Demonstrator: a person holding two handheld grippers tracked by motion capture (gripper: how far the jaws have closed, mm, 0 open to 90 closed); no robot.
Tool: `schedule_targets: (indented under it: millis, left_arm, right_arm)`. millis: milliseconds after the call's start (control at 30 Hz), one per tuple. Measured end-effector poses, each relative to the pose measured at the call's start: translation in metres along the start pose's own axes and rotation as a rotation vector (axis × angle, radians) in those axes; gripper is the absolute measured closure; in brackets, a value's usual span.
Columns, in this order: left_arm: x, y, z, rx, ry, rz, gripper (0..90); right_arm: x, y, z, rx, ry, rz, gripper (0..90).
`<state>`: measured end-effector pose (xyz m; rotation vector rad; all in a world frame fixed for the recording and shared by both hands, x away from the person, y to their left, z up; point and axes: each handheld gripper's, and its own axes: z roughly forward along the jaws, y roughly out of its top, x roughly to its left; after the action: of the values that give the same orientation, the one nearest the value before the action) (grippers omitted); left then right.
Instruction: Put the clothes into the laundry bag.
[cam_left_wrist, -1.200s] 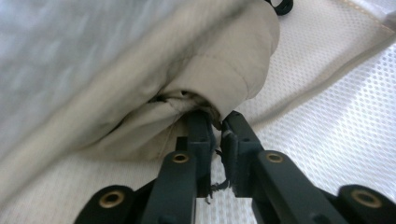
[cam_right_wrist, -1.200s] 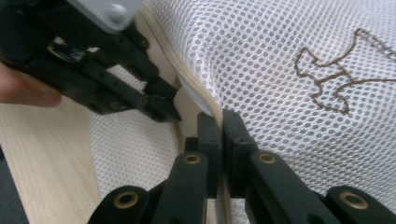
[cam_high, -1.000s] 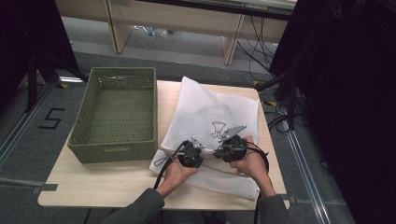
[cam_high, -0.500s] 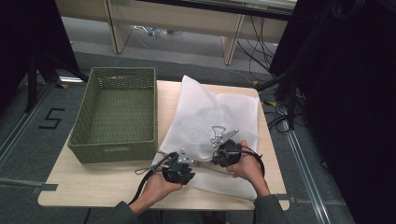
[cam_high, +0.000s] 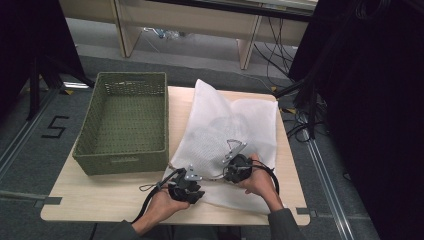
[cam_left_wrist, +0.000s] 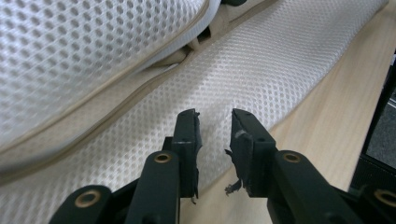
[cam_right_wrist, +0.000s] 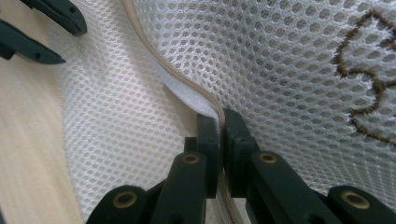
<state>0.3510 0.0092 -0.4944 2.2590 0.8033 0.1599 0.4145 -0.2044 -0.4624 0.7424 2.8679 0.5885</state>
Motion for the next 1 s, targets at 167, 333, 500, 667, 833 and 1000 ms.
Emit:
schedule_targets:
  millis: [167, 333, 500, 667, 833, 1000]
  left_arm:
    - [0.0, -0.003, 0.008, 0.029, -0.027, 0.018, 75.7]
    - [0.0, -0.004, 0.009, 0.036, -0.055, 0.003, 81.2]
    - [-0.01, -0.007, 0.009, 0.033, -0.058, -0.004, 83.2]
    - [-0.022, -0.006, 0.011, 0.037, -0.058, 0.016, 83.2]
    - [-0.029, -0.004, 0.014, 0.033, -0.053, 0.01, 81.2]
    - [-0.029, -0.005, 0.014, 0.023, -0.052, -0.006, 80.7]
  right_arm:
    - [-0.001, 0.001, 0.008, -0.004, -0.019, -0.009, 87.9]
    - [-0.008, 0.003, 0.016, -0.001, -0.033, 0.002, 88.2]
    - [-0.021, 0.005, 0.023, -0.005, -0.081, 0.021, 88.4]
    - [-0.036, 0.004, 0.023, -0.007, -0.116, 0.058, 88.4]
    - [-0.041, 0.001, 0.021, -0.011, -0.119, 0.057, 88.2]
    - [-0.02, 0.0, 0.005, 0.013, -0.141, -0.016, 87.8]
